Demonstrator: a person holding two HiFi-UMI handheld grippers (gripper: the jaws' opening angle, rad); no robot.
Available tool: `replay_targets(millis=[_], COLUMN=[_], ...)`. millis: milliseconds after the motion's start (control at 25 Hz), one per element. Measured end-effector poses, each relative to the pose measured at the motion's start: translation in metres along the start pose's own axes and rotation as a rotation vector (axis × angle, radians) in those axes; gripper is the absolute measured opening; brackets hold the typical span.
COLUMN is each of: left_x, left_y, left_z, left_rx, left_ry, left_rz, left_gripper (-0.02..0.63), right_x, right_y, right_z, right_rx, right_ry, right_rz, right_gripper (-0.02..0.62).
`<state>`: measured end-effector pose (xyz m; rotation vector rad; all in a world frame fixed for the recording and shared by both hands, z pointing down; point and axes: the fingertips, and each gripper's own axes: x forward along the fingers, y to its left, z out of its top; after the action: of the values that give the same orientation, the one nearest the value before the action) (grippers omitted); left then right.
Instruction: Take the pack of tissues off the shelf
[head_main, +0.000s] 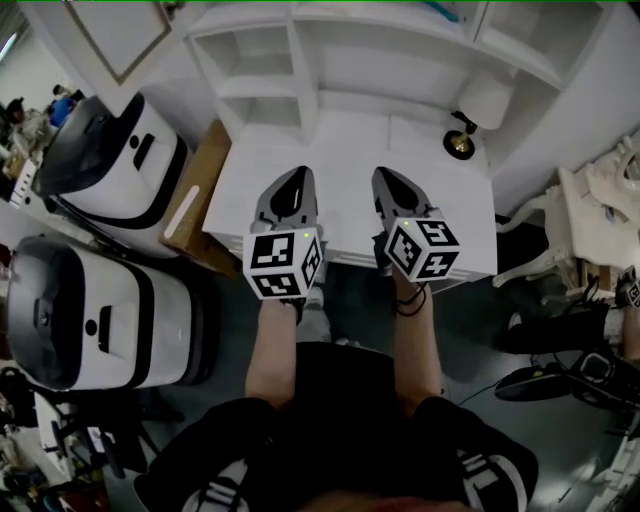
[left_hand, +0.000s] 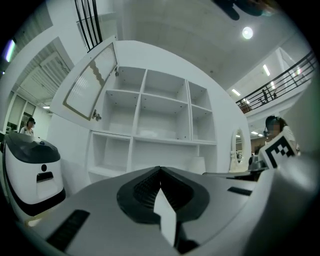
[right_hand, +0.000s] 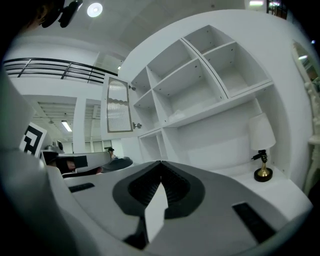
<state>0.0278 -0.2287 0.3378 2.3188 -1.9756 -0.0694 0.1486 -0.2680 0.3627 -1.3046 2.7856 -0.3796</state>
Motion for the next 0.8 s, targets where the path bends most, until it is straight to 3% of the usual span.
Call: replay_targets(millis=[520, 800], left_x=[0.064, 0.105], left_y=[0.013, 0.052], left_z=[0.018, 0.033], left_rx=[-0.054, -0.075], left_ry=[-0.066, -0.092], left_rz=[-0.054, -0.048], left_gripper=[0.012, 0.011], right_x=[0.047, 0.101], right_y=[-0.027, -0.020], right_z=[0.033, 0.042], right_rx=[-0.085, -0.128], right_ry=[-0.018, -0.007], right_rz=[-0.034, -0.009], right_gripper=[0.020, 0.020])
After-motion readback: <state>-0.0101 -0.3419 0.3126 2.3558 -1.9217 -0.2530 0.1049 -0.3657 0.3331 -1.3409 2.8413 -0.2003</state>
